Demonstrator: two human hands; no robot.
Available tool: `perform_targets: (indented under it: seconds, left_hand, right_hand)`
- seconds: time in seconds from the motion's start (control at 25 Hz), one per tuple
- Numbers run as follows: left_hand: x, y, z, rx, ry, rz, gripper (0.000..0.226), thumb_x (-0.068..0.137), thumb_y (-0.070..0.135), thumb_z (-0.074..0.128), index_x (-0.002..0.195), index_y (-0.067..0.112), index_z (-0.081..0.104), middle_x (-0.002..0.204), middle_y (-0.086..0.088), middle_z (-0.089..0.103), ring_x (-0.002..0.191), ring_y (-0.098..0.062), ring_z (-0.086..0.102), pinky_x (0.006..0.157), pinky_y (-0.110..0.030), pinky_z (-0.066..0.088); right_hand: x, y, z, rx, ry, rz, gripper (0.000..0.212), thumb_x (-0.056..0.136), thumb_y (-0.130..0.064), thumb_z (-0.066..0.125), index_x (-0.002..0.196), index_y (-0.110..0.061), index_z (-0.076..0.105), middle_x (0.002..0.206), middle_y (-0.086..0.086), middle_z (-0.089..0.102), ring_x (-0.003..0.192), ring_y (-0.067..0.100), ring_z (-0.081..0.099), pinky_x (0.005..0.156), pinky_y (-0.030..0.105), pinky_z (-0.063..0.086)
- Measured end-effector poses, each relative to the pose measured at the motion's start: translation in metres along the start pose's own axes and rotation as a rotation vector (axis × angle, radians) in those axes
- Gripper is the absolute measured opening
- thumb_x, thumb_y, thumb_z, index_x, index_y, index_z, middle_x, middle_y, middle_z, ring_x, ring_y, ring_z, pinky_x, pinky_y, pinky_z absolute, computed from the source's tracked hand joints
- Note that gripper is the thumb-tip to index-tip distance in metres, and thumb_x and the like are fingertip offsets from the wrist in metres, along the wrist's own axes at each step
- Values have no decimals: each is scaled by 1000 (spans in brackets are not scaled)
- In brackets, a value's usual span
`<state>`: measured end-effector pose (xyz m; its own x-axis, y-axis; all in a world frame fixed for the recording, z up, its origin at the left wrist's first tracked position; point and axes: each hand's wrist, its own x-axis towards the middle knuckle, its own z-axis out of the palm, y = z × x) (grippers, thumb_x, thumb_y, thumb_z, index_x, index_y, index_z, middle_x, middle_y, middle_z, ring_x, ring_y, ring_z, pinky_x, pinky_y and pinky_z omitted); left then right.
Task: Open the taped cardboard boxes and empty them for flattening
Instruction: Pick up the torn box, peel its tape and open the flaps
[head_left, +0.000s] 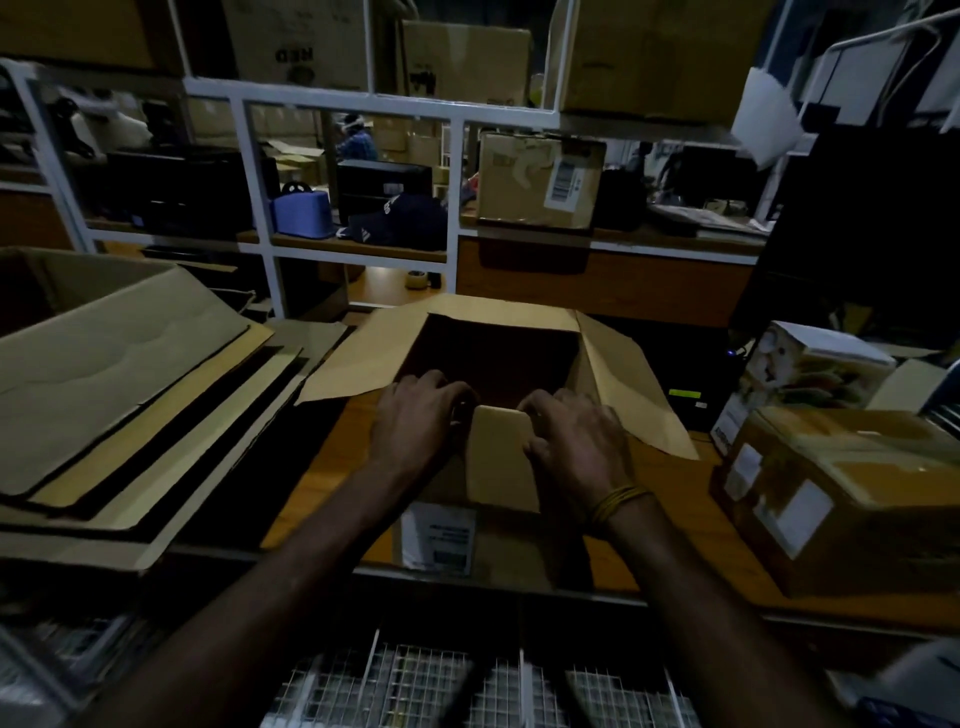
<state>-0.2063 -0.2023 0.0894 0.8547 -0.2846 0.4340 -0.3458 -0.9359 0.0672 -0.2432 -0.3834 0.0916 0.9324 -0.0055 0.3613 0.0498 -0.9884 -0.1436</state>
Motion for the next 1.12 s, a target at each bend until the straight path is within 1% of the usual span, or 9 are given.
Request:
perform_targets:
  seconds: [0.12, 0.24, 0.36, 0.48, 0.56, 0.68, 0.8, 0.96, 1.12]
  left_hand:
    - [-1, -4, 7, -60, 73, 9, 39, 86, 30, 72, 123, 37, 62, 122, 5, 60, 108, -18, 56, 91, -35, 38]
    - [7, -8, 4, -160, 8, 6, 31, 86, 32, 72, 116, 37, 65, 114, 9, 61, 105, -15, 57, 91, -36, 37]
    - [28, -12, 1, -378, -123, -23, 26, 86, 50, 68, 106, 34, 70, 107, 11, 60, 96, -9, 58, 83, -33, 48]
    - [55, -14, 14, -425, -232, 3, 40, 91, 55, 57, 123, 32, 65, 128, 6, 59, 108, -10, 56, 88, -33, 49]
    - [77, -16, 24, -358, -325, 3, 53, 93, 55, 56, 140, 32, 51, 150, -2, 44, 131, -18, 46, 103, -40, 45]
    - [110, -17, 31, -260, -500, -26, 73, 91, 51, 60, 153, 36, 25, 165, -5, 9, 150, -29, 19, 116, -50, 31]
    - [138, -19, 41, -177, -618, -15, 86, 90, 48, 63, 156, 39, 7, 165, -5, -11, 151, -34, 6, 117, -56, 26]
    - [170, -28, 60, -69, -754, 17, 95, 89, 50, 63, 154, 41, -7, 163, -6, -23, 151, -38, -3, 117, -61, 21]
    - [197, -37, 75, -47, -746, 86, 103, 86, 54, 65, 153, 42, -13, 158, -8, -34, 149, -40, -11, 117, -63, 16]
  right_hand:
    - [2, 8, 12, 27, 97, -32, 26, 87, -32, 69, 110, -35, 59, 107, -8, 60, 99, 14, 56, 89, 34, 42]
    - [9, 15, 12, 167, 72, -40, 17, 87, -42, 67, 102, -35, 63, 97, -11, 61, 88, 9, 57, 75, 29, 48]
    - [22, 17, 10, 307, 45, 8, 32, 92, -61, 50, 96, -34, 68, 88, -16, 64, 78, 2, 57, 66, 28, 51]
    - [44, 16, 12, 302, -26, 66, 41, 95, -60, 46, 119, -34, 66, 112, -9, 69, 96, 9, 61, 79, 31, 52]
    - [65, 16, 16, 237, -151, 81, 55, 95, -56, 50, 142, -28, 48, 139, -2, 56, 123, 18, 54, 96, 35, 47]
    - [103, 19, 17, 153, -336, 61, 76, 94, -51, 57, 156, -26, 20, 162, 3, 25, 147, 23, 27, 115, 41, 29]
    - [136, 27, 20, 109, -481, 34, 86, 94, -48, 59, 158, -25, 5, 166, 3, 1, 152, 26, 6, 121, 44, 16]
    - [162, 36, 29, 53, -552, 27, 94, 93, -44, 62, 157, -24, -3, 165, 2, -14, 152, 27, -5, 120, 49, 13]
    - [179, 44, 33, -35, -489, -11, 101, 90, -50, 63, 157, -29, -10, 160, 1, -31, 150, 29, -17, 121, 56, 11]
